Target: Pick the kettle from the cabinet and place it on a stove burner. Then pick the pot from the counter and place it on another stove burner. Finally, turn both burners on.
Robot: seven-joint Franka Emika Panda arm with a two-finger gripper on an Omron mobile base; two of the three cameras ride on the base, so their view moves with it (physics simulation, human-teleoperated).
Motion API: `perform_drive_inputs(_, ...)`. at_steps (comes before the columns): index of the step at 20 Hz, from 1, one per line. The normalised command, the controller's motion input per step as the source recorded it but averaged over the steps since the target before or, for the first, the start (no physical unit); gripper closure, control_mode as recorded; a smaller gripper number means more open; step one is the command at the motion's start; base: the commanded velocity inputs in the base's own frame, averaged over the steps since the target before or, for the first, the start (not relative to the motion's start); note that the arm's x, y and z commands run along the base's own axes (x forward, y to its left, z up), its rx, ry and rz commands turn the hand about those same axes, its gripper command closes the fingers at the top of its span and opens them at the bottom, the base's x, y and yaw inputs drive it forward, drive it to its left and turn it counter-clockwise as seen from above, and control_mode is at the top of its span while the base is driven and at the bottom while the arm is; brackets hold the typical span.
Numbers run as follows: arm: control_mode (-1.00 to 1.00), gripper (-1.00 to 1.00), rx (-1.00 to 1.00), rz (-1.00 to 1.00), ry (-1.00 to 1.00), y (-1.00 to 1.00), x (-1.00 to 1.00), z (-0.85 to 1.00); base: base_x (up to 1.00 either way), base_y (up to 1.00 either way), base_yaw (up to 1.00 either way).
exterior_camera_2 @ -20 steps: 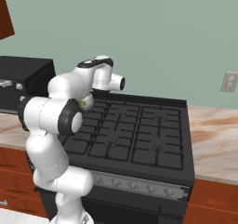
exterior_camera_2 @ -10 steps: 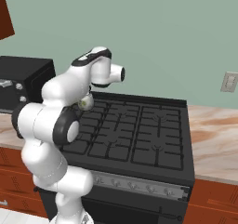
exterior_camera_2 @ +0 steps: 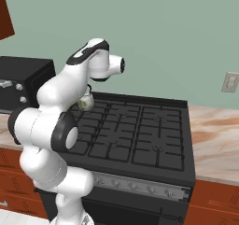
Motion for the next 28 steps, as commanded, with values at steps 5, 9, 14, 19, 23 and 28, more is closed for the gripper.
perform_drive_inputs(5, -1.0, -1.0, -0.02, 0.0, -0.07, 0.05, -0.04, 0.15, 0.0, 0.0, 0.0)
perform_drive_inputs(9, -1.0, -1.0, -0.07, 0.0, -0.1, 0.1, -0.11, 0.11, 0.0, 0.0, 0.0)
perform_drive_inputs(14, -1.0, -1.0, -0.1, 0.0, -0.12, 0.11, -0.18, 0.2, 0.0, 0.0, 0.0)
perform_drive_inputs(19, -1.0, -1.0, -0.11, 0.0, -0.11, 0.09, -0.19, 0.27, 0.0, 0.0, 0.0)
perform_drive_inputs(23, -1.0, -1.0, -0.11, 0.0, -0.1, 0.13, -0.17, 0.25, 0.0, 0.0, 0.0)
perform_drive_inputs(28, -1.0, -1.0, -0.11, 0.01, -0.1, 0.15, -0.17, 0.13, 0.0, 0.0, 0.0)
